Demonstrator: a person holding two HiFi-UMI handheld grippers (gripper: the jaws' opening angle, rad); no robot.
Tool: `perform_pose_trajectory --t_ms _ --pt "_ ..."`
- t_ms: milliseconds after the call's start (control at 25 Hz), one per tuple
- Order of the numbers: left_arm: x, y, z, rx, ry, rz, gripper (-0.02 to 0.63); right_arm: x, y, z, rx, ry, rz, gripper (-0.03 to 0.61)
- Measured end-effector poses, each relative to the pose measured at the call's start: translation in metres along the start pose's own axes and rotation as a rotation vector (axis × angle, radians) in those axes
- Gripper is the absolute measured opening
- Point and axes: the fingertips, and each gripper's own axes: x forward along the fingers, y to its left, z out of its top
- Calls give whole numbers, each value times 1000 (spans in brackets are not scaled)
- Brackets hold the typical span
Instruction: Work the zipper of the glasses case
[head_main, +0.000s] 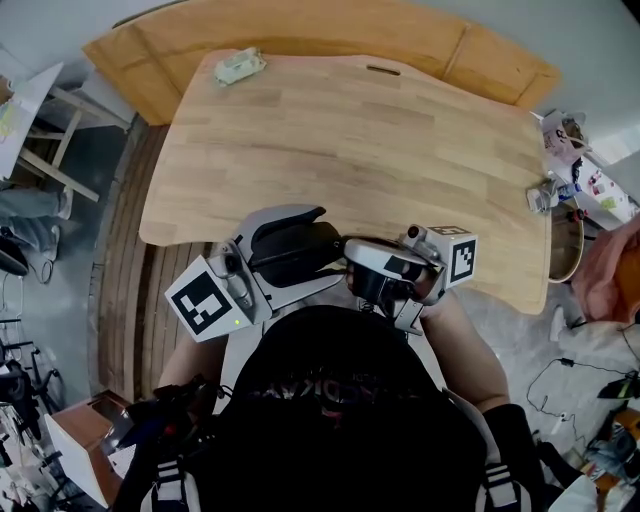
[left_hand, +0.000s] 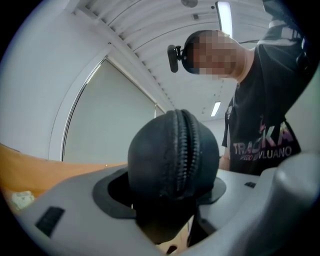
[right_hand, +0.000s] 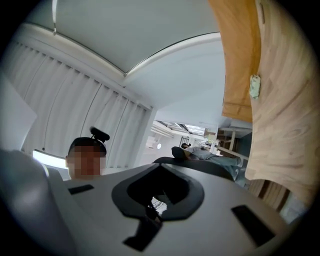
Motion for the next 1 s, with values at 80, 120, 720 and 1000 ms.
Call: perform_pose_trajectory --t_ms 80,120,720,1000 --pt "1 5 -8 60 68 29 302 -2 -6 2 -48 16 -68 15" --pt "0 7 -15 107 122 37 302 -2 -8 3 -78 26 -101 15" --pt "-5 57 -84 528 655 290 295 2 -20 9 -477 171 -431 15" --pt "-18 77 -104 618 817 389 291 7 -32 0 -616 264 -541 15"
